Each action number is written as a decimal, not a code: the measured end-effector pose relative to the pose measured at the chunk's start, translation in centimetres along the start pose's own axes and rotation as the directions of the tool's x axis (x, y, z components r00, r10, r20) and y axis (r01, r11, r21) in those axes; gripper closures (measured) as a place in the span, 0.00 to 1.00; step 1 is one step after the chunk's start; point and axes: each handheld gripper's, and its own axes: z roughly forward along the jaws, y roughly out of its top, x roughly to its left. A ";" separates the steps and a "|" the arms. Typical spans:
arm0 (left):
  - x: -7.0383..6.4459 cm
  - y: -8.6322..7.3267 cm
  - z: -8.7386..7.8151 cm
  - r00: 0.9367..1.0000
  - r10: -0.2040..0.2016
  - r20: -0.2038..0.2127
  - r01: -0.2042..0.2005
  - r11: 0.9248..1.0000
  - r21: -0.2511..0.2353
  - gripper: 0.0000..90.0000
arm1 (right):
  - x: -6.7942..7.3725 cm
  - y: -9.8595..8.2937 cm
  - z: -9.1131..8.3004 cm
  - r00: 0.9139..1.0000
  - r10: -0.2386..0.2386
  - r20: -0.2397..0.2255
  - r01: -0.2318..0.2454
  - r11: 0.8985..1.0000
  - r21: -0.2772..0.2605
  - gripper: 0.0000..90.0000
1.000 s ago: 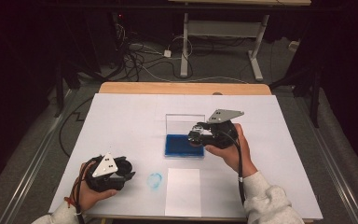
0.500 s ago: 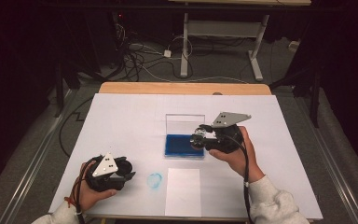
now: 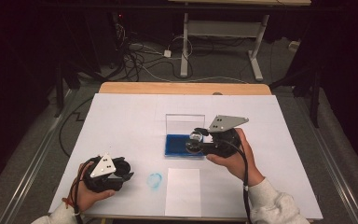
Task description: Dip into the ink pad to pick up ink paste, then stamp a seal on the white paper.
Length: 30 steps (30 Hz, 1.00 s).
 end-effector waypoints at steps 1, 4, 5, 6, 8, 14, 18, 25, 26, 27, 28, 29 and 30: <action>0.0 0.0 0.0 1.000 -0.001 -0.001 0.001 1.000 0.000 0.40 | 0.0 0.0 0.0 1.000 -0.001 -0.003 0.001 1.000 -0.002 0.63; 0.0 0.0 -0.1 1.000 -0.001 -0.001 0.001 1.000 -0.002 0.40 | 0.2 0.0 -0.1 1.000 -0.004 -0.008 0.004 1.000 -0.002 0.63; -0.1 0.1 -0.1 1.000 0.001 0.000 -0.001 1.000 -0.001 0.40 | 0.2 0.0 -0.1 1.000 -0.004 -0.009 0.004 1.000 -0.001 0.63; -0.1 0.1 0.0 1.000 0.003 0.000 -0.003 1.000 0.000 0.40 | 0.3 -0.1 -0.1 1.000 -0.007 -0.009 0.007 1.000 0.000 0.63; -0.1 0.1 0.0 1.000 0.005 -0.001 -0.005 1.000 0.005 0.40 | 0.4 -0.1 -0.2 1.000 -0.008 -0.018 0.008 1.000 0.003 0.63; -0.1 0.0 0.0 1.000 0.005 0.001 -0.005 1.000 0.007 0.40 | 0.7 -0.2 -0.1 0.999 -0.014 -0.039 0.014 1.000 0.008 0.63; -0.2 0.0 0.0 1.000 0.008 0.000 -0.008 1.000 0.007 0.40 | 1.0 -0.1 -0.1 0.999 -0.024 -0.045 0.024 1.000 0.008 0.63; -0.2 0.0 0.0 1.000 0.005 -0.002 -0.005 1.000 0.010 0.40 | 1.7 0.0 -0.3 0.997 -0.043 -0.061 0.043 0.999 0.001 0.63; -0.2 0.0 0.0 1.000 0.005 -0.002 -0.005 1.000 0.010 0.40 | 1.8 0.0 -0.3 0.997 -0.043 -0.062 0.043 0.999 0.001 0.63; -0.3 0.0 0.0 1.000 0.007 -0.003 -0.007 1.000 0.010 0.40 | 1.9 -0.1 -0.3 0.997 -0.041 -0.067 0.041 0.999 0.001 0.63; -0.3 0.0 -0.1 1.000 0.006 -0.003 -0.006 1.000 0.009 0.40 | 2.0 -0.1 -0.4 0.997 -0.044 -0.071 0.044 0.999 0.001 0.63; -0.2 0.1 0.0 1.000 0.006 -0.002 -0.006 1.000 0.008 0.40 | 2.1 -0.1 -0.4 0.997 -0.045 -0.070 0.045 0.999 0.000 0.63; -0.2 0.1 0.0 1.000 0.009 -0.003 -0.009 1.000 0.012 0.40 | 2.2 -0.2 -0.4 0.996 -0.049 -0.075 0.049 0.999 0.004 0.63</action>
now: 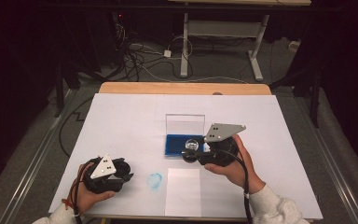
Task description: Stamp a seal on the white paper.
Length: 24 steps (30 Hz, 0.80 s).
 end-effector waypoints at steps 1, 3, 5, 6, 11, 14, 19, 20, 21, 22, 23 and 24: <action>0.0 0.1 0.0 1.000 -0.001 0.000 0.001 1.000 -0.001 0.40 | 0.1 0.0 0.0 1.000 0.000 -0.004 0.000 1.000 -0.002 0.63; 0.0 0.2 0.1 1.000 0.003 0.000 -0.003 1.000 -0.004 0.40 | 0.4 -0.1 -0.1 1.000 -0.009 -0.006 0.009 1.000 -0.004 0.63; -0.1 0.3 0.2 1.000 0.008 -0.002 -0.008 1.000 -0.005 0.40 | 0.6 -0.1 -0.3 1.000 -0.010 -0.004 0.010 1.000 -0.008 0.63; -0.1 0.4 0.3 1.000 0.009 -0.002 -0.009 1.000 -0.003 0.40 | 0.7 -0.1 -0.4 1.000 -0.010 -0.003 0.010 1.000 -0.008 0.63; -0.2 0.5 0.3 1.000 0.011 0.000 -0.011 1.000 -0.006 0.40 | 1.4 -0.3 -0.8 1.000 -0.018 -0.009 0.017 1.000 -0.010 0.63; -0.2 0.6 0.3 1.000 0.012 -0.001 -0.012 1.000 -0.005 0.40 | 1.6 -0.5 -0.9 1.000 -0.018 -0.014 0.018 1.000 -0.011 0.63; -0.2 0.6 0.4 1.000 0.013 0.003 -0.013 1.000 -0.005 0.40 | 2.2 -1.0 -0.8 0.999 -0.019 -0.026 0.019 1.000 0.001 0.63; -0.2 0.6 0.4 1.000 0.013 -0.001 -0.013 1.000 -0.004 0.40 | 2.3 -1.1 -0.8 0.999 -0.021 -0.031 0.021 1.000 0.002 0.63; -0.1 0.5 0.3 1.000 0.010 0.000 -0.010 1.000 -0.005 0.40 | 2.5 -1.2 -0.7 0.999 -0.027 -0.034 0.027 1.000 0.006 0.63; -0.1 0.5 0.3 1.000 0.007 -0.001 -0.007 1.000 -0.008 0.40 | 2.6 -1.2 -0.6 0.999 -0.029 -0.042 0.030 1.000 0.008 0.63; -0.1 0.5 0.3 1.000 0.007 -0.002 -0.007 1.000 -0.008 0.40 | 2.7 -1.3 -0.6 0.998 -0.034 -0.050 0.035 0.999 0.009 0.63; -0.1 0.5 0.3 1.000 0.007 -0.003 -0.007 1.000 -0.007 0.40 | 2.8 -1.4 -0.5 0.998 -0.034 -0.053 0.035 0.999 0.010 0.63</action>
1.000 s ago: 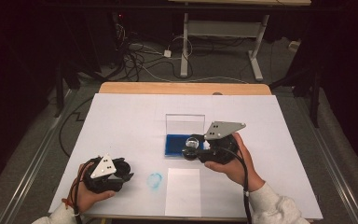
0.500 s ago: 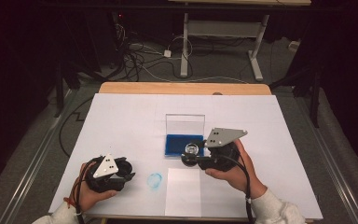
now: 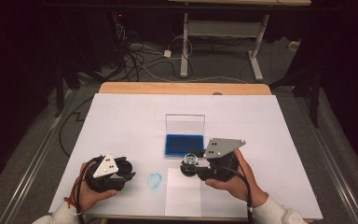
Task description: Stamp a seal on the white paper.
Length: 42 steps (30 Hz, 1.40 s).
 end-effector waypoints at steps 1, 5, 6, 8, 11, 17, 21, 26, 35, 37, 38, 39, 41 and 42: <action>0.0 0.0 0.0 1.000 0.002 0.000 -0.002 1.000 0.002 0.40 | 0.1 -0.1 0.1 1.000 0.001 -0.005 -0.001 1.000 -0.001 0.63; -0.1 0.0 0.0 1.000 0.003 0.002 -0.003 1.000 0.006 0.40 | 0.4 -0.5 0.4 1.000 -0.011 -0.013 0.011 1.000 0.009 0.63; -0.1 -0.1 -0.1 1.000 0.003 0.000 -0.003 1.000 0.007 0.40 | 0.4 -0.6 0.4 1.000 -0.014 -0.013 0.014 1.000 0.009 0.63; -0.1 -0.1 -0.1 1.000 0.000 -0.001 0.000 1.000 0.003 0.40 | 0.6 -0.8 0.5 1.000 -0.014 -0.020 0.015 1.000 0.013 0.63; -0.1 -0.1 -0.2 1.000 -0.002 -0.005 0.002 1.000 0.000 0.40 | 0.7 -1.0 0.6 1.000 -0.017 -0.013 0.017 1.000 0.022 0.63; -0.1 -0.1 -0.1 1.000 0.001 -0.004 -0.001 1.000 0.002 0.40 | 0.8 -1.4 0.8 1.000 -0.018 -0.015 0.019 0.999 0.027 0.63; -0.1 -0.1 -0.1 1.000 0.003 -0.003 -0.003 1.000 0.005 0.40 | 0.8 -1.8 1.0 1.000 -0.011 -0.019 0.012 1.000 0.019 0.63; -0.1 -0.1 -0.1 1.000 0.001 -0.003 -0.001 1.000 0.006 0.40 | 0.7 -2.6 1.6 1.000 0.002 -0.025 -0.001 0.999 0.033 0.63; -0.1 -0.1 -0.2 1.000 0.002 -0.002 -0.002 1.000 0.007 0.40 | 1.9 -3.4 2.9 0.998 0.002 -0.061 0.002 0.998 0.061 0.63; -0.1 -0.1 -0.2 1.000 0.002 -0.002 -0.002 1.000 0.008 0.40 | 2.1 -3.6 2.9 0.998 0.003 -0.061 0.000 0.999 0.052 0.63; -0.1 -0.1 -0.2 1.000 0.002 -0.002 -0.002 1.000 0.008 0.40 | 2.2 -3.7 3.0 0.998 0.003 -0.063 0.001 0.999 0.054 0.63; -0.1 -0.1 -0.2 1.000 0.002 -0.002 -0.002 1.000 0.007 0.40 | 2.4 -3.8 3.2 0.998 -0.003 -0.062 0.006 0.999 0.053 0.63; -0.1 -0.1 -0.2 1.000 0.003 -0.002 -0.003 1.000 0.008 0.40 | 2.6 -4.1 3.4 0.997 -0.003 -0.072 0.008 0.998 0.068 0.63; -0.1 -0.1 -0.2 1.000 0.003 -0.001 -0.003 1.000 0.008 0.40 | 2.7 -4.2 3.6 0.997 -0.002 -0.073 0.007 0.997 0.072 0.63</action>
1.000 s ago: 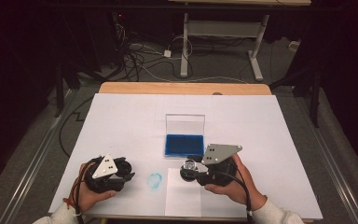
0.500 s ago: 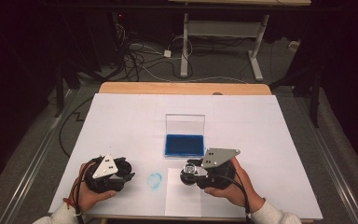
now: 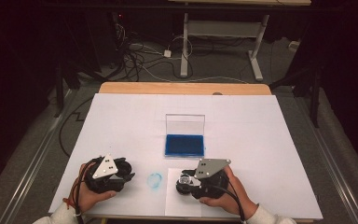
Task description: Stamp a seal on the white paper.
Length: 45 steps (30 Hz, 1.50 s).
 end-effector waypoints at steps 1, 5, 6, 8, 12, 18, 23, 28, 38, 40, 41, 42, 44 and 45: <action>0.0 0.0 0.0 1.000 0.000 0.001 0.000 1.000 0.000 0.40 | 0.1 -0.1 0.1 1.000 -0.008 0.000 0.008 1.000 0.008 0.63; 0.0 0.0 0.0 1.000 0.001 0.001 -0.001 1.000 0.000 0.40 | 0.4 -0.2 0.5 1.000 -0.024 -0.006 0.024 0.999 0.022 0.63; 0.0 0.0 0.0 1.000 0.001 0.001 -0.001 1.000 0.000 0.40 | 0.4 -0.2 0.5 1.000 -0.022 -0.003 0.022 1.000 0.020 0.63; 0.0 0.0 0.0 1.000 0.001 0.002 -0.001 1.000 0.000 0.40 | 0.4 -0.2 0.6 1.000 -0.023 -0.002 0.023 1.000 0.021 0.63; 0.0 0.0 0.1 1.000 0.003 0.002 -0.003 1.000 0.001 0.40 | 0.4 -0.2 0.8 1.000 -0.028 0.001 0.028 0.999 0.023 0.63; -0.1 0.1 0.1 1.000 0.004 0.003 -0.004 1.000 0.002 0.40 | 0.4 -0.3 1.2 0.999 -0.037 0.002 0.037 0.999 0.031 0.63; 0.0 0.0 0.1 1.000 0.005 0.001 -0.005 1.000 0.004 0.40 | 0.2 -0.3 1.1 0.999 -0.032 0.015 0.032 0.999 0.021 0.63; 0.0 0.0 0.0 1.000 0.004 0.000 -0.004 1.000 0.002 0.40 | 0.3 -0.5 1.4 0.999 -0.034 0.016 0.033 0.999 0.026 0.63; 0.0 0.0 0.1 1.000 0.004 0.002 -0.004 1.000 0.004 0.40 | 0.0 -1.1 1.7 1.000 -0.026 0.005 0.025 0.999 0.034 0.63; -0.1 0.1 0.1 1.000 0.005 0.002 -0.005 1.000 0.005 0.40 | 0.1 -1.1 1.7 1.000 -0.013 0.005 0.013 0.999 0.034 0.63; -0.1 0.1 0.2 1.000 0.006 0.003 -0.006 1.000 0.006 0.40 | 0.1 -1.1 1.7 1.000 -0.012 0.008 0.011 0.999 0.040 0.63; -0.1 0.1 0.2 1.000 0.008 0.003 -0.008 1.000 0.006 0.40 | 0.1 -1.1 1.7 1.000 -0.016 0.007 0.015 0.999 0.046 0.63; -0.1 0.1 0.2 1.000 0.008 0.003 -0.008 1.000 0.008 0.40 | 0.1 -1.1 1.7 1.000 -0.007 0.009 0.006 0.999 0.049 0.63; -0.1 0.1 0.2 1.000 0.007 0.003 -0.007 1.000 0.008 0.40 | 0.0 -1.1 1.7 1.000 -0.004 0.009 0.003 0.999 0.050 0.63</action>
